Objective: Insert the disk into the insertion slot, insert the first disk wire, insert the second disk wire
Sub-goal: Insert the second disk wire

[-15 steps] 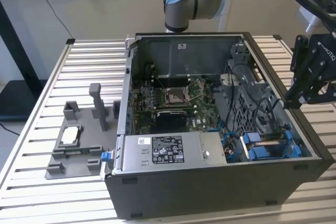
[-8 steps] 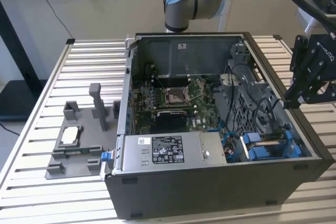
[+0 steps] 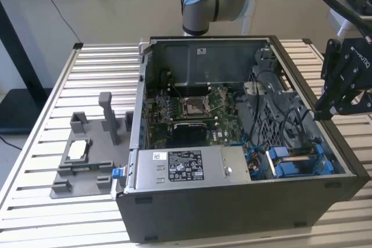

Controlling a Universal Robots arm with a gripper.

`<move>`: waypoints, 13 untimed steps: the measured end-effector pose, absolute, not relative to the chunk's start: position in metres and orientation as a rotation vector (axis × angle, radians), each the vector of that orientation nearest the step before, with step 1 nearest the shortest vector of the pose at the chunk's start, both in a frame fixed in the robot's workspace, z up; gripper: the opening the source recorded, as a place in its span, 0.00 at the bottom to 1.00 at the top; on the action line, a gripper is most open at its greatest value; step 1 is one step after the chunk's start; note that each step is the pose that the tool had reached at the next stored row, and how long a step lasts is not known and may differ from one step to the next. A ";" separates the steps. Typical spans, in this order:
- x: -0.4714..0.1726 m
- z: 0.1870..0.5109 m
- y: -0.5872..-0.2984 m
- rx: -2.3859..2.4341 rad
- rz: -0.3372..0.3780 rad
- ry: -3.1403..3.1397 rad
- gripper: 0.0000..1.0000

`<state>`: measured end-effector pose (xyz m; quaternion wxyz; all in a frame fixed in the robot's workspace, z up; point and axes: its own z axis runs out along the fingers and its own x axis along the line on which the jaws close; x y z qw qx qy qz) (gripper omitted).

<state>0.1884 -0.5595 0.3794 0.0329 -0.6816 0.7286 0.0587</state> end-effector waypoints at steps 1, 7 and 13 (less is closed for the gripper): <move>0.188 0.379 -0.559 -2.098 0.181 2.242 0.27; 0.188 0.379 -0.560 -2.105 0.203 2.254 0.27; 0.188 0.379 -0.559 -2.109 0.213 2.259 0.27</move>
